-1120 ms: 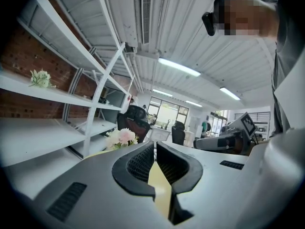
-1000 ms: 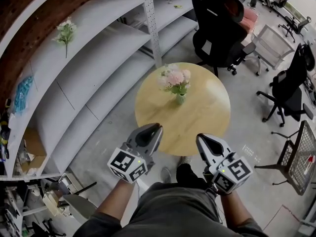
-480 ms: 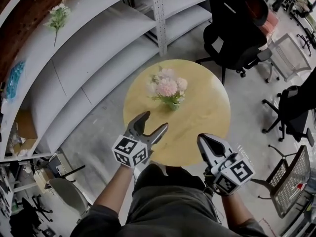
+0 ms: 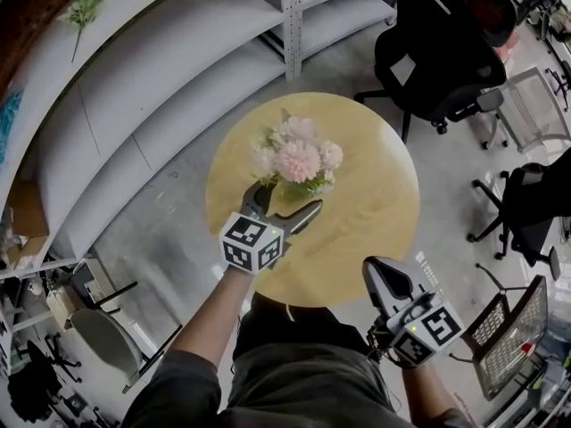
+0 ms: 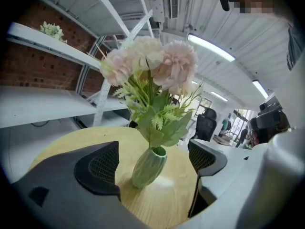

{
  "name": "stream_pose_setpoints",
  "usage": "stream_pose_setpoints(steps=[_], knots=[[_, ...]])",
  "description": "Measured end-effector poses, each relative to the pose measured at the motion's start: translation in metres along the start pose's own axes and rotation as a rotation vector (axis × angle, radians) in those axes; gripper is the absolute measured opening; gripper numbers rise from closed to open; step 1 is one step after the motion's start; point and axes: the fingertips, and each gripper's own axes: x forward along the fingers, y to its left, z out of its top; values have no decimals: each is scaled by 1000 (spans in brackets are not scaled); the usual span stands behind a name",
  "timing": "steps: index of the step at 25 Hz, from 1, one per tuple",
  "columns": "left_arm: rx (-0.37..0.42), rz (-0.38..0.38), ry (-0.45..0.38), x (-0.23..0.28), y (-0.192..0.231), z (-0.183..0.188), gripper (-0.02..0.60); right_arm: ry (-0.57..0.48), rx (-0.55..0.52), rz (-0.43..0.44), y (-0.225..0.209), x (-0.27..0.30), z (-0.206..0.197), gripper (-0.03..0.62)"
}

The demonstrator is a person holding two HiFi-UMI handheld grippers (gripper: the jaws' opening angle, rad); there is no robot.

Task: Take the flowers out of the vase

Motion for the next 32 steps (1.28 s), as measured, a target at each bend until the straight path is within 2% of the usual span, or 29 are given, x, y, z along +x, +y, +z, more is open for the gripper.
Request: stream_pose_setpoints(steps=[4, 7, 10, 15, 17, 20, 24, 28, 32], knots=[[55, -20, -12, 19, -1, 0, 451, 25, 25, -21, -10, 4, -12, 17], [81, -17, -33, 27, -2, 3, 449, -1, 65, -2, -6, 10, -8, 17], [93, 0, -59, 32, -3, 13, 448, 14, 62, -15, -8, 10, -10, 17], [97, -20, -60, 36, -6, 22, 443, 25, 72, -31, -11, 9, -10, 17], [108, -29, -67, 34, -8, 28, 413, 12, 91, -24, -8, 11, -4, 17], [117, -33, -76, 31, -9, 34, 323, 18, 100, -17, -6, 12, -5, 17], [121, -24, -80, 28, -11, 35, 233, 23, 89, -12, -7, 9, -9, 17], [117, -16, -86, 24, -13, 40, 172, 11, 96, -8, -6, 8, -5, 17], [110, -16, -102, 19, -15, 52, 146, -4, 100, -4, -3, 9, 0, 17]])
